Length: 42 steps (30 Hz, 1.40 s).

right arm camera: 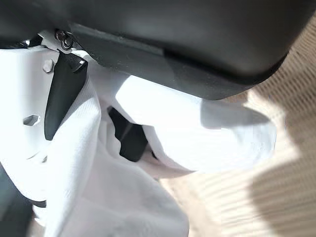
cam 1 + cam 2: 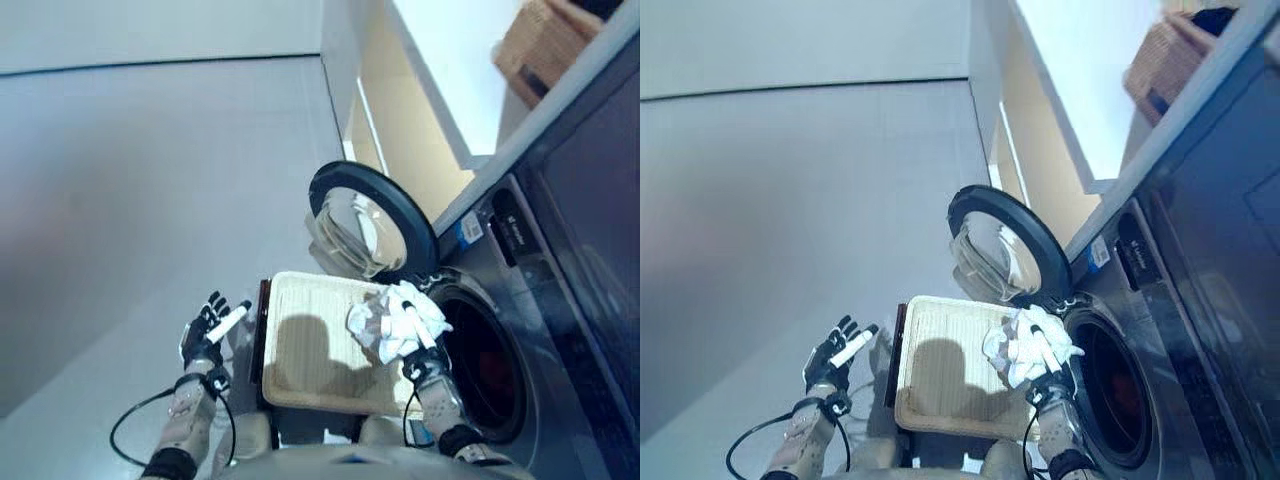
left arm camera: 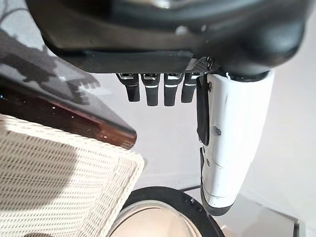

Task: Pick up the clothes and place them into the washing machine

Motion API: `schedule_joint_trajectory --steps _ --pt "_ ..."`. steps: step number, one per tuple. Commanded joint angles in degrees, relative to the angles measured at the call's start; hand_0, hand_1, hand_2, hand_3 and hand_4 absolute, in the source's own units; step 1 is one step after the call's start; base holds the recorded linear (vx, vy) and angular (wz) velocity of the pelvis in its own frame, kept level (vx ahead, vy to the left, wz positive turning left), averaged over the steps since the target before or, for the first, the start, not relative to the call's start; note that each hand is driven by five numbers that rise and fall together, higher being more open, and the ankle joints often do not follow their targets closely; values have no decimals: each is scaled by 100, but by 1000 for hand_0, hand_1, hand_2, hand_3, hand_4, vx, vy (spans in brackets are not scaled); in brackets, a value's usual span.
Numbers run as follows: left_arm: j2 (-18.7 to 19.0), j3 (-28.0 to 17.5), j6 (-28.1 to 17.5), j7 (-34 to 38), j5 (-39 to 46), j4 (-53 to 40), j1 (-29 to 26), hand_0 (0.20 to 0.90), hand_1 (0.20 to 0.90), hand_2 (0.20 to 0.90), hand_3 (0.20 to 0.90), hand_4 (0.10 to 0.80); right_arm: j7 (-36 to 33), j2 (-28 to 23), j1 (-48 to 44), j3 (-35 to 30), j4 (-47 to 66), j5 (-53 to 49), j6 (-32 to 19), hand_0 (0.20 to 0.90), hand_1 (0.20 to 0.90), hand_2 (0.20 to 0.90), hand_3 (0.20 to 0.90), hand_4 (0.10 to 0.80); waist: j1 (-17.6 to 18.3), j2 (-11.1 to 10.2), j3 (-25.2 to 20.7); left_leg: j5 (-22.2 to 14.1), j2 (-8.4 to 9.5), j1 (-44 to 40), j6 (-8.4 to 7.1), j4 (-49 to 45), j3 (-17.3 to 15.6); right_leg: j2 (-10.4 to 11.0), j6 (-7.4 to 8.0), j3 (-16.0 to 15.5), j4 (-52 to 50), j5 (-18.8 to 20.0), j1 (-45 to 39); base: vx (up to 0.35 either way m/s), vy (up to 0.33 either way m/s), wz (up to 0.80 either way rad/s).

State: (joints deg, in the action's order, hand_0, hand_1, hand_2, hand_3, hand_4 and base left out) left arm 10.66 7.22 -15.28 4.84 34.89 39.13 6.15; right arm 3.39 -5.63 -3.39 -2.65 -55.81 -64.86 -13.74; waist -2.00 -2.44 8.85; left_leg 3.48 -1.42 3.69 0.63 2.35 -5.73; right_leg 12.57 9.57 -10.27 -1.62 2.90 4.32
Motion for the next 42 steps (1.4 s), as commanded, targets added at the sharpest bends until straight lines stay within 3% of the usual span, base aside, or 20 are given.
schedule_joint_trajectory --steps 1,5,12,18,25,30,36,40,41,42 --pt "-48 -266 -318 -125 111 -106 -240 900 900 900 900 800 412 48 -6 -325 385 -691 -332 200 200 200 200 300 27 22 -79 -75 -258 -9 -469 -141 59 16 -44 82 -36 349 164 34 9 -15" --pt "-121 -228 -334 -116 223 -139 -187 900 900 900 900 800 468 289 0 -695 530 -1496 -474 200 200 200 200 300 82 69 -52 -111 -246 -2 -458 -135 32 4 -38 115 -42 332 223 10 9 -5" --pt "-136 -23 -432 -60 387 -250 -306 900 900 900 900 800 166 261 -452 -940 307 -1738 -859 200 200 200 200 300 110 162 229 -217 -190 397 -424 -507 74 73 -62 167 -386 250 591 -78 5 -3" --pt "5 265 -597 65 414 -667 -545 900 900 900 900 800 -271 22 -1329 -1070 164 -1718 -1253 200 200 200 200 300 76 264 685 -486 -135 1324 -383 -1530 204 197 -119 236 -1216 44 1332 -134 -11 9" --pt "131 479 -604 80 449 -1183 -508 900 900 900 900 800 -661 -379 -1929 -1499 -80 -1813 -1560 200 200 200 200 300 49 345 677 -1042 -183 2473 -345 -2920 292 288 -204 372 -2618 -481 2389 -66 2 18" --pt "194 512 -574 67 395 -1309 -379 900 900 900 900 800 -758 -626 -2210 -1777 -256 -1978 -1676 200 200 200 200 300 -2 387 603 -1214 -225 2951 -316 -3362 278 286 -252 470 -3089 -638 2935 -27 8 1" --pt "327 558 -541 57 449 -1254 -254 900 900 900 900 800 -999 -1310 -2686 -2400 -601 -2368 -1979 200 200 200 200 300 -59 478 462 -1299 -203 3298 -294 -3540 247 294 -274 570 -3403 -748 3419 -6 -1 -2" --pt "444 639 -549 37 447 -1350 -232 900 900 900 900 800 -1389 -2244 -2997 -2752 -1039 -2310 -2058 200 200 200 200 300 -105 560 373 -1317 -182 3504 -287 -3611 243 297 -283 646 -3546 -811 3686 -16 -3 -1" --pt "435 650 -545 39 448 -1359 -236 900 900 900 900 800 -1394 -2281 -3015 -2756 -1067 -2305 -2046 200 200 200 200 300 -115 570 359 -1318 -181 3529 -286 -3618 241 298 -282 651 -3556 -813 3715 -47 -5 5" --pt "508 645 -556 32 440 -1417 -216 900 900 900 900 800 -1608 -2692 -3111 -2822 -1251 -2196 -2032 200 200 200 200 300 -109 585 336 -1305 -174 3609 -284 -3637 224 298 -278 668 -3600 -815 3807 -43 -1 3"
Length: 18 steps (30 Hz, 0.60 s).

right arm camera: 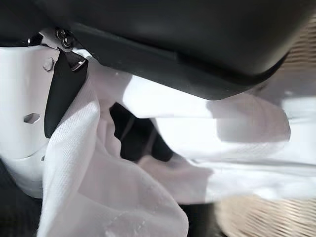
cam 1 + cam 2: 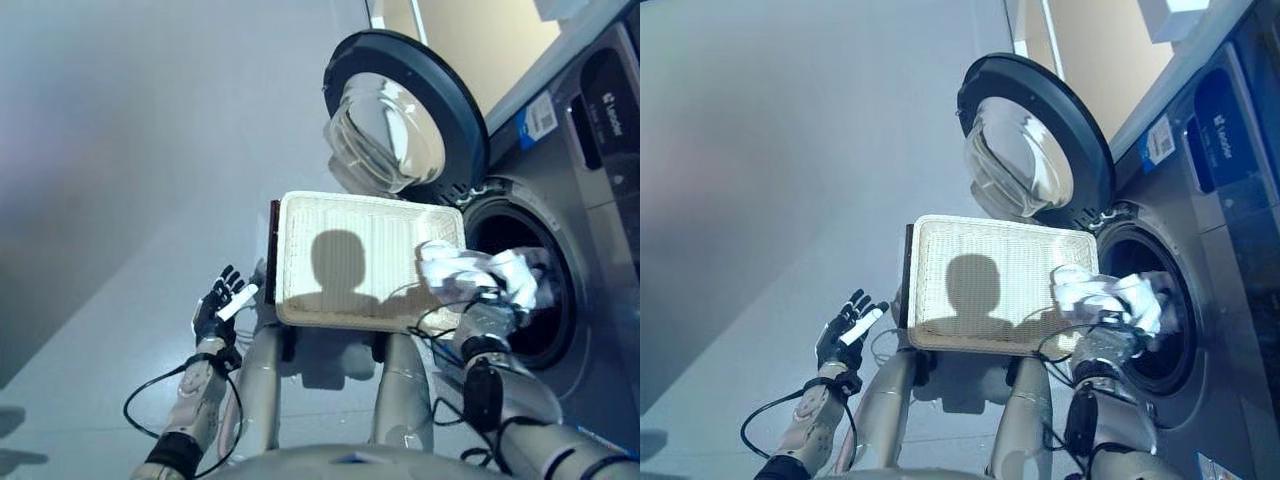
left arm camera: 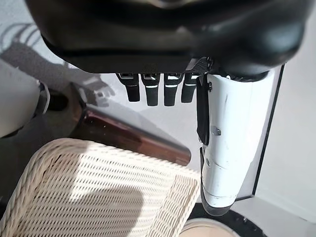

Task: Pick up the clothes and place them into the washing machine

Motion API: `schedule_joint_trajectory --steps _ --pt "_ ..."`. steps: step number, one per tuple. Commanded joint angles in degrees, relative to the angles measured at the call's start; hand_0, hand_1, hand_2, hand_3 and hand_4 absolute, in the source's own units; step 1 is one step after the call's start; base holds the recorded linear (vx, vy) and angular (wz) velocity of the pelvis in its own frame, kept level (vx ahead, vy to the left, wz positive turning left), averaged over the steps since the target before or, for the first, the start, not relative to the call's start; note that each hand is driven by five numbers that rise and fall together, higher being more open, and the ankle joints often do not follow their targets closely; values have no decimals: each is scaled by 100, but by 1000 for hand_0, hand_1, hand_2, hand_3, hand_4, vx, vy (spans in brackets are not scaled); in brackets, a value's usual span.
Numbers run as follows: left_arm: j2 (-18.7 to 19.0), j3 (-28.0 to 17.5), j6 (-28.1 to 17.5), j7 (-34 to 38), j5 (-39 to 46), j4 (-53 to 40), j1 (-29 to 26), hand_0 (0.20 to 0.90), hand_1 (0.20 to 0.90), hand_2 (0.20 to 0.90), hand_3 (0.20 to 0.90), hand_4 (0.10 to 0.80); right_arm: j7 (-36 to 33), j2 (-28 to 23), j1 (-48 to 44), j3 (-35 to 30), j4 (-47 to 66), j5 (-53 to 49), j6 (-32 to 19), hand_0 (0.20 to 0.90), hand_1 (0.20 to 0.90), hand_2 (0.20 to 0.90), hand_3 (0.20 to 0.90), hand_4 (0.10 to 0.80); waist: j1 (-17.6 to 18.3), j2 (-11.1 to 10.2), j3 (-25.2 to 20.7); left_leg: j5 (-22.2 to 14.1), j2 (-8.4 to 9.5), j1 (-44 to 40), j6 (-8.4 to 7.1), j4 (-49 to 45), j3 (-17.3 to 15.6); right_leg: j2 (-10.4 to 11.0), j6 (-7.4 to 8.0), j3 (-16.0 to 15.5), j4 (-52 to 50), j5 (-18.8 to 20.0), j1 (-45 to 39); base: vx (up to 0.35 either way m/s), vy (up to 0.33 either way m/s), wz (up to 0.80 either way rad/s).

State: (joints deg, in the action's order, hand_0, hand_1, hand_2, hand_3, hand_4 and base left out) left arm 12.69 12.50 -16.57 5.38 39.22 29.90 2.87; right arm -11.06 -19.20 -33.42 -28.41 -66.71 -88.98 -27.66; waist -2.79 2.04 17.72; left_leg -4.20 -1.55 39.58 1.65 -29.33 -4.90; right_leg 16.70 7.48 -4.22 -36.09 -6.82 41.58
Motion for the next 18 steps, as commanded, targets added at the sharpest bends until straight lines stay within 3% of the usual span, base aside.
schedule_joint_trajectory --steps 1,9,18 --pt "323 126 -424 -25 5 -557 110 900 900 900 900 800 -255 -1536 -145 -288 -246 252 -621 200 200 200 200 300 -30 157 -574 -542 -154 59 -384 -477 141 -112 -70 72 -180 143 142 -43 -1 4" --pt "423 176 -381 -39 43 -904 245 900 900 900 900 800 -748 -2703 -204 -555 -466 438 -749 200 200 200 200 300 22 226 -667 -537 -187 371 -386 -598 108 -111 -97 142 -419 68 501 -21 -5 2" --pt "378 144 -453 54 118 -1002 256 900 900 900 900 800 -868 -2623 -31 -528 90 763 -985 200 200 200 200 300 98 283 -695 -531 -197 585 -392 -673 120 -155 -144 181 -548 19 737 -2 -7 4"
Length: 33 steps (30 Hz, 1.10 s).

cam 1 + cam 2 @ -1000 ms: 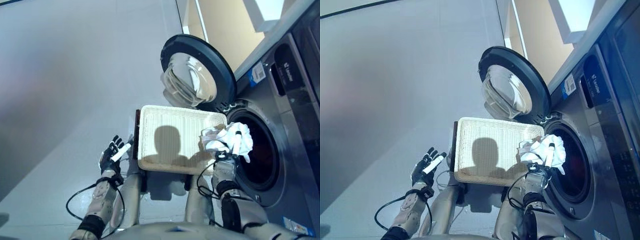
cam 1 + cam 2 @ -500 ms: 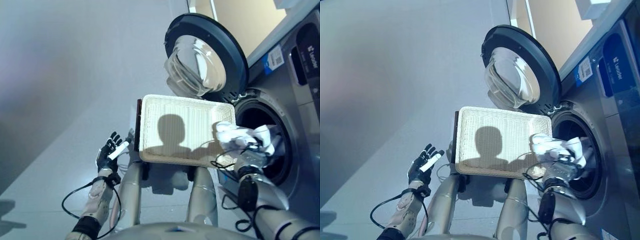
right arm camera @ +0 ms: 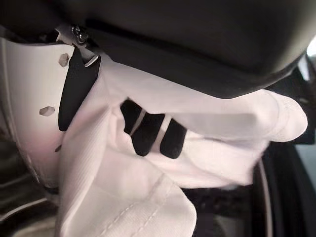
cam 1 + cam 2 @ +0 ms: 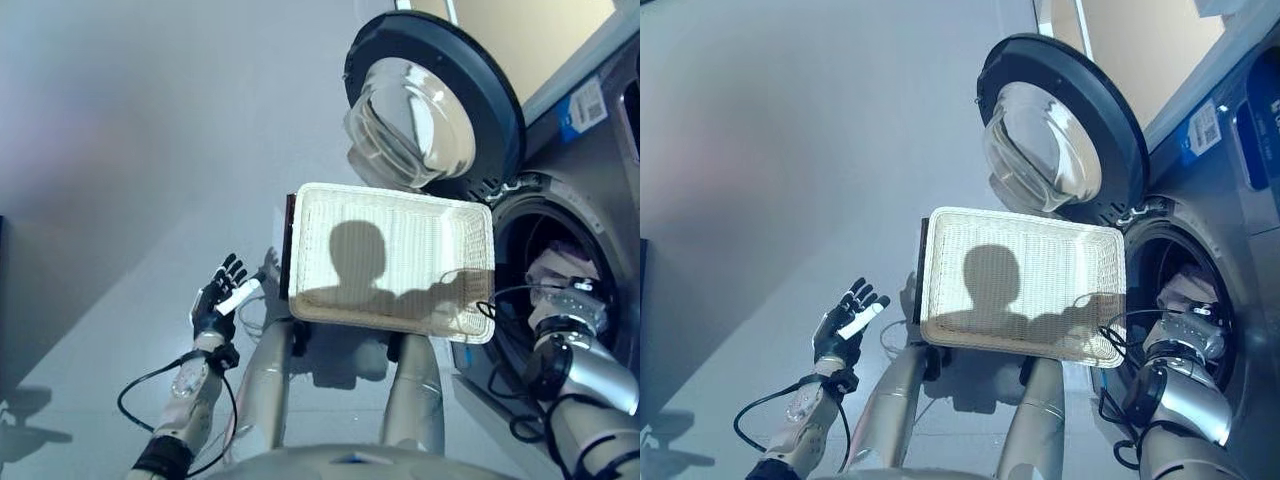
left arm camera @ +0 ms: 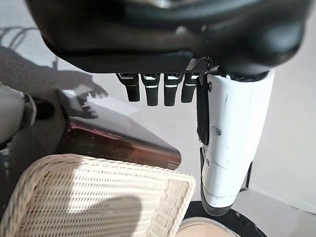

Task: Pick up the clothes and place them into the washing machine

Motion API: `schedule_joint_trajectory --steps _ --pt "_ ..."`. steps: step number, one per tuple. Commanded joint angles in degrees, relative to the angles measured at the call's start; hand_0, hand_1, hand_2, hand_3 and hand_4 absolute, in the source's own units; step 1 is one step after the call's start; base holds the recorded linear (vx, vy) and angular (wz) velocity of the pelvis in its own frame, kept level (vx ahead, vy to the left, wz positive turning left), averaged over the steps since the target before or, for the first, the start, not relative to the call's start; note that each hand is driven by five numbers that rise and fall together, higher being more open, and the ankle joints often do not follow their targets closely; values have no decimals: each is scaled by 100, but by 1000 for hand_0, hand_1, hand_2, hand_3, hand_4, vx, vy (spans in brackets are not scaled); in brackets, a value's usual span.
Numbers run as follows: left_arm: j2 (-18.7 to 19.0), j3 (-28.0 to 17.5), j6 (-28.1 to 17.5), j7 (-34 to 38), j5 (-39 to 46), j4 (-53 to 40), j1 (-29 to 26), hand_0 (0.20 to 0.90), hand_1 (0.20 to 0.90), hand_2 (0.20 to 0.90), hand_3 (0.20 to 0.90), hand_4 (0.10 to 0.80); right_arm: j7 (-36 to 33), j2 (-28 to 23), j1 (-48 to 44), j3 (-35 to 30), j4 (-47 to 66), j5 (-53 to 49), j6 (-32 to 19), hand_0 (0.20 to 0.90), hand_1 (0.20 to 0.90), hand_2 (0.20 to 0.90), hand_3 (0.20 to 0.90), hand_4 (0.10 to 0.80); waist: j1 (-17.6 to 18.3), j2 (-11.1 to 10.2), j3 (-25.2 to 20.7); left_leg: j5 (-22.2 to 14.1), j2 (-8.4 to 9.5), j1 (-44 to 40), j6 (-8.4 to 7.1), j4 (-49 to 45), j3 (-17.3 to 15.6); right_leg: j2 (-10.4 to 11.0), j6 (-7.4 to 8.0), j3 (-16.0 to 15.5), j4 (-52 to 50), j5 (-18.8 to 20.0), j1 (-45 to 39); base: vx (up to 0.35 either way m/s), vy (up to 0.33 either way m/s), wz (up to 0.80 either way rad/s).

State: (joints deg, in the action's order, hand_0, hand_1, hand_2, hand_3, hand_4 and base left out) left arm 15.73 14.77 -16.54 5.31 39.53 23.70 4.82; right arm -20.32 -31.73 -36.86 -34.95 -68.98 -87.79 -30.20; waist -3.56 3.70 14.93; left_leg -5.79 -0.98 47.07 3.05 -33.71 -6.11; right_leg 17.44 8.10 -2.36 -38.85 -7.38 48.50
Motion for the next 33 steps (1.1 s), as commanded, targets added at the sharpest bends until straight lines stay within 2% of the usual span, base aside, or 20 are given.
schedule_joint_trajectory --steps 1,4,5,6,12,16,21,26,30,33 --pt "67 -82 -465 63 95 -384 52 900 900 900 900 800 83 -1309 311 158 325 652 -723 200 200 200 200 300 177 123 -407 -373 -257 -149 -530 -247 251 -233 -210 4 -291 70 66 -10 -13 -4" --pt "69 -94 -489 52 121 -383 23 900 900 900 900 800 215 -1160 290 256 311 590 -652 200 200 200 200 300 182 128 -383 -375 -265 -103 -524 -276 246 -243 -224 26 -328 67 129 -10 -7 -7" --pt "73 -106 -494 49 149 -399 11 900 900 900 900 800 252 -1106 278 294 234 602 -600 280 280 280 280 357 174 138 -373 -378 -257 -89 -520 -295 239 -249 -232 33 -351 61 141 -4 4 -6" --pt "86 -96 -498 40 147 -411 -2 900 900 900 900 800 247 -1076 257 308 145 578 -574 900 900 900 900 800 170 144 -370 -385 -254 -87 -519 -303 231 -246 -234 35 -360 54 148 -2 1 -4" --pt "142 -123 -480 37 159 -374 -6 900 900 900 900 800 236 -1080 177 252 -214 387 -503 900 900 900 900 800 141 167 -421 -395 -243 -88 -511 -303 213 -252 -239 41 -390 32 176 0 0 0" --pt "192 -67 -406 55 200 -364 45 900 900 900 900 800 -46 -1147 -2 22 -633 -60 -683 900 900 900 900 800 94 191 -528 -391 -245 -83 -504 -259 183 -260 -235 57 -384 27 216 0 0 0" --pt "206 -12 -356 50 256 -423 98 900 900 900 900 800 -180 -1119 -130 56 -718 -125 -611 900 900 900 900 800 69 220 -572 -392 -252 -66 -484 -249 160 -264 -235 87 -419 27 276 0 0 0" --pt "223 -10 -332 10 310 -520 96 900 900 900 900 800 -111 -1086 -171 321 -816 47 -213 900 900 900 900 800 57 205 -564 -402 -258 -55 -464 -271 123 -247 -240 104 -430 35 291 -4 1 -2" --pt "292 -33 -318 -79 287 -564 98 900 900 900 900 800 -6 -1241 -163 859 -1387 807 602 900 900 900 900 800 6 173 -535 -393 -256 -71 -455 -283 94 -225 -239 110 -405 63 274 0 0 0" --pt "315 -38 -310 -137 246 -616 107 900 900 900 900 800 90 -1139 -168 1036 -1428 1037 730 900 900 900 900 800 -7 164 -491 -389 -248 -108 -449 -263 79 -215 -236 116 -374 81 249 0 0 0"
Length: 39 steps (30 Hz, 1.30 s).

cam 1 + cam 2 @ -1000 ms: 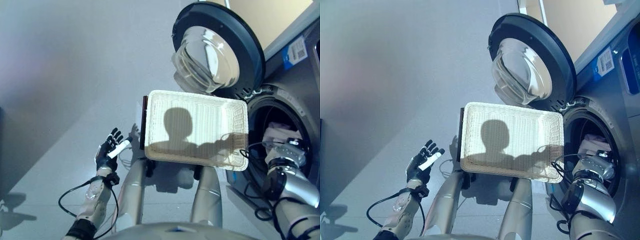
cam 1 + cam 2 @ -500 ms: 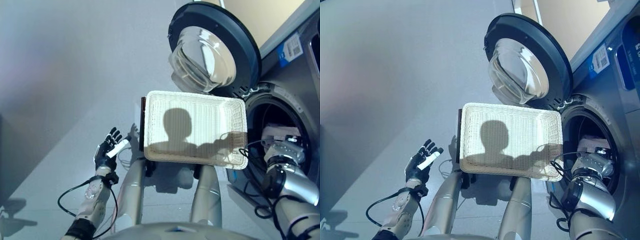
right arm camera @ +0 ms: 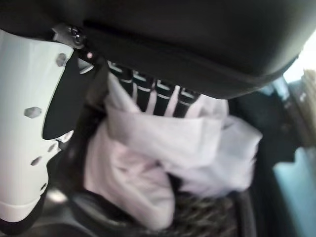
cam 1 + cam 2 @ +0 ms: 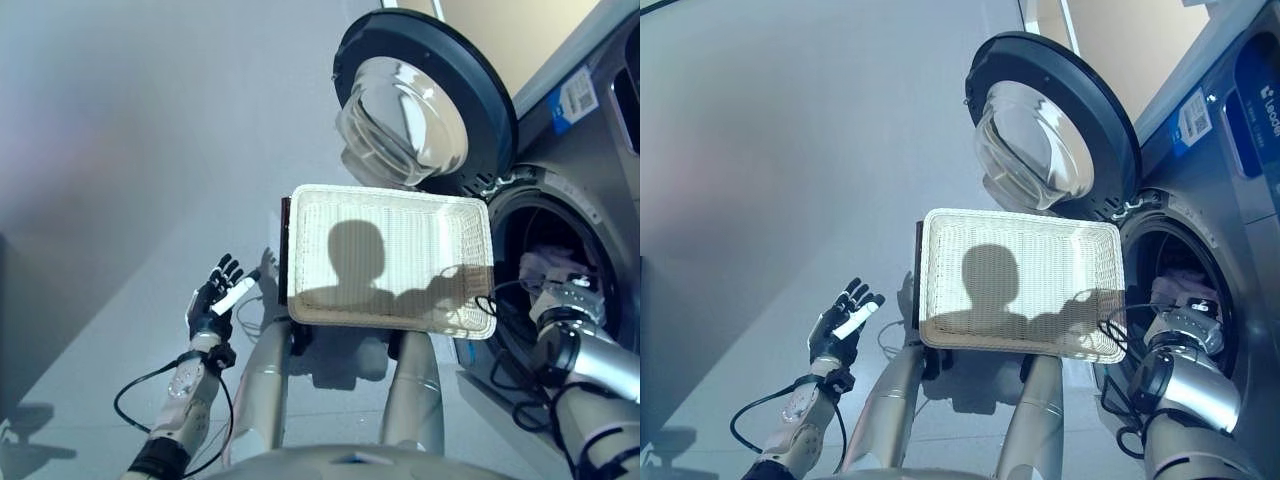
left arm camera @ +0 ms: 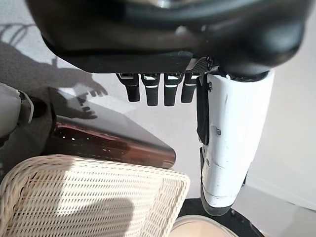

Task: Pick up the clothes and place them into the washing machine

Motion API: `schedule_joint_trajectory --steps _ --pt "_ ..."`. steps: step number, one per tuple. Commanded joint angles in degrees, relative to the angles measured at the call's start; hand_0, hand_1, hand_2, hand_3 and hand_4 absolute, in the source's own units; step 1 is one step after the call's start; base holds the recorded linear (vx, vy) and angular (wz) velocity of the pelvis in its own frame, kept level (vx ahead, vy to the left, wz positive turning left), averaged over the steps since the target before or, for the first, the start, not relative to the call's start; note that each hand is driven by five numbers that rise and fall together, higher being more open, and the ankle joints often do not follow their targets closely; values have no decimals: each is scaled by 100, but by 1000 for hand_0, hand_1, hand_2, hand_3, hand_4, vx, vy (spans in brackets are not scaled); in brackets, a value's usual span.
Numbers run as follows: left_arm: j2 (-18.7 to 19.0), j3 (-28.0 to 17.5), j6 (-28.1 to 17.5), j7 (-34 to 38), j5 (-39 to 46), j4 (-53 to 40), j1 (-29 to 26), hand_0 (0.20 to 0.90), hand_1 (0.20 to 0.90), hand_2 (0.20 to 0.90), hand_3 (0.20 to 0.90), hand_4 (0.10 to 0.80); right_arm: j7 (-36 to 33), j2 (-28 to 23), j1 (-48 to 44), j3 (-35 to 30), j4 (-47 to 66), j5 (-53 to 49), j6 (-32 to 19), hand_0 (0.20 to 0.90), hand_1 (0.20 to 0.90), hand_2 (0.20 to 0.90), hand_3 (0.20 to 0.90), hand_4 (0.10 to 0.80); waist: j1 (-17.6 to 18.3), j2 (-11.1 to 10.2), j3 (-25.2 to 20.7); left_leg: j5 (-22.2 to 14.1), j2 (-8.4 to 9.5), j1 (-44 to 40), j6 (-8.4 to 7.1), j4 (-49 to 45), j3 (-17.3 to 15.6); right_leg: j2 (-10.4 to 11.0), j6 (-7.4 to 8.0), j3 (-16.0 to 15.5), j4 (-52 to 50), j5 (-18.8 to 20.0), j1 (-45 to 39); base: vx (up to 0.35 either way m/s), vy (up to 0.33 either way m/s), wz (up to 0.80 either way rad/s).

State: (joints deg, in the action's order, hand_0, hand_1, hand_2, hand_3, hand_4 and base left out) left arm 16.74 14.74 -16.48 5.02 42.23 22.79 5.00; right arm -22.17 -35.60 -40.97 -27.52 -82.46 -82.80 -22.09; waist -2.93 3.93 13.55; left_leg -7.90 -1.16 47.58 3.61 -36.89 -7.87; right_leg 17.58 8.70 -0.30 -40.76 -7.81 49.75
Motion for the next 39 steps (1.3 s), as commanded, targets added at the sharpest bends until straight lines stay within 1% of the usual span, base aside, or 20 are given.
schedule_joint_trajectory --steps 1,8,11,15,16,17,18,21,22,23,24,26,28,29,31,33,36,39 --pt "207 -50 -300 -126 -18 -501 104 900 900 900 900 800 342 -667 281 330 -56 563 -50 900 900 900 900 800 -70 131 -335 -172 -217 -172 -501 63 245 -225 -288 -77 -159 149 107 0 0 0" --pt "146 -113 -386 -179 -65 -362 34 900 900 900 900 800 600 297 520 862 322 1124 24 900 900 900 900 800 -76 69 -219 -85 -145 -458 -460 343 133 -198 -236 -64 164 313 -152 13 34 -2" --pt "139 -177 -431 -190 -79 -360 30 900 900 900 900 800 626 449 617 941 394 1379 57 900 900 900 900 800 -69 32 -195 -70 -119 -525 -449 410 128 -193 -216 -61 257 356 -230 14 43 -6" --pt "216 -225 -468 -74 -212 -453 92 900 900 900 900 800 -272 410 619 1082 140 2680 154 900 900 900 900 800 -74 20 -189 -94 -76 -467 -426 332 166 -159 -206 -73 253 360 -276 1 7 -1" --pt "237 -238 -476 -33 -249 -498 92 900 900 900 900 800 -404 460 633 1182 143 3014 211 900 900 900 900 800 -89 26 -183 -91 -72 -448 -423 313 172 -159 -213 -81 241 353 -274 -1 -1 4" --pt "237 -243 -473 -28 -254 -505 97 900 900 900 900 800 -435 472 635 1179 165 3040 217 900 900 900 900 800 -82 27 -185 -93 -72 -443 -423 309 176 -158 -213 -85 239 351 -273 -14 0 5" --pt "269 -298 -533 54 -345 -519 111 900 900 900 900 800 -678 537 663 1355 253 3592 280 900 900 900 900 800 -100 27 -175 -88 -80 -411 -424 293 168 -144 -212 -96 255 363 -266 -15 4 7" --pt "308 -373 -608 155 -436 -603 200 900 900 900 900 800 -1108 444 571 1637 374 4538 488 900 900 900 900 800 -130 25 -183 -77 -92 -364 -423 306 148 -145 -207 -96 300 398 -224 -12 5 4" --pt "309 -400 -619 178 -449 -638 234 900 900 900 900 800 -1218 433 544 1705 389 4762 559 900 900 900 900 800 -137 26 -190 -73 -95 -344 -418 306 150 -146 -209 -97 309 411 -208 0 0 0" --pt "308 -403 -617 179 -451 -642 237 900 900 900 900 800 -1229 437 543 1707 396 4770 564 900 900 900 900 800 -135 27 -192 -73 -96 -340 -418 306 150 -147 -209 -97 310 412 -205 0 0 0" --pt "308 -439 -627 216 -469 -674 276 900 900 900 900 800 -1519 324 503 1898 337 5398 776 900 900 900 900 800 -150 30 -209 -54 -105 -289 -414 301 158 -149 -214 -98 310 423 -162 0 0 0" --pt "310 -505 -606 265 -492 -690 284 900 900 900 900 800 -1852 225 460 2187 319 6224 1135 900 900 900 900 800 -152 27 -234 -29 -111 -244 -415 309 166 -165 -223 -102 303 434 -114 0 0 0" --pt "312 -514 -599 277 -529 -694 272 900 900 900 900 800 -1983 94 439 2335 184 6713 1417 900 900 900 900 800 -162 31 -262 -18 -111 -193 -416 300 194 -162 -227 -115 296 436 -79 0 0 0" --pt "308 -540 -584 276 -526 -709 266 900 900 900 900 800 -2101 16 383 2545 163 7130 1618 900 900 900 900 800 -168 34 -278 0 -123 -170 -419 314 200 -158 -226 -117 296 443 -52 -10 -20 3" --pt "309 -537 -562 267 -545 -754 267 900 900 900 900 800 -2142 -110 366 2668 20 7552 1898 900 900 900 900 800 -180 43 -291 16 -119 -124 -424 304 217 -161 -226 -114 273 443 -15 0 0 0" --pt "344 -505 -527 233 -568 -831 278 900 900 900 900 800 -2071 -242 290 2715 -218 7636 2051 900 900 900 900 800 -209 62 -300 17 -124 -90 -427 278 232 -157 -235 -117 231 427 16 0 0 0" --pt "399 -456 -481 180 -579 -890 289 900 900 900 900 800 -1954 -370 214 2738 -458 7582 2120 900 900 900 900 800 -235 94 -294 15 -120 -40 -431 233 227 -154 -245 -93 175 406 72 0 0 0" --pt "475 -496 -472 104 -531 -1076 386 900 900 900 900 800 -1811 -584 90 2814 -554 7565 2133 900 900 900 900 800 -291 205 -232 24 -116 62 -422 162 171 -161 -260 10 39 387 252 -44 0 -1"
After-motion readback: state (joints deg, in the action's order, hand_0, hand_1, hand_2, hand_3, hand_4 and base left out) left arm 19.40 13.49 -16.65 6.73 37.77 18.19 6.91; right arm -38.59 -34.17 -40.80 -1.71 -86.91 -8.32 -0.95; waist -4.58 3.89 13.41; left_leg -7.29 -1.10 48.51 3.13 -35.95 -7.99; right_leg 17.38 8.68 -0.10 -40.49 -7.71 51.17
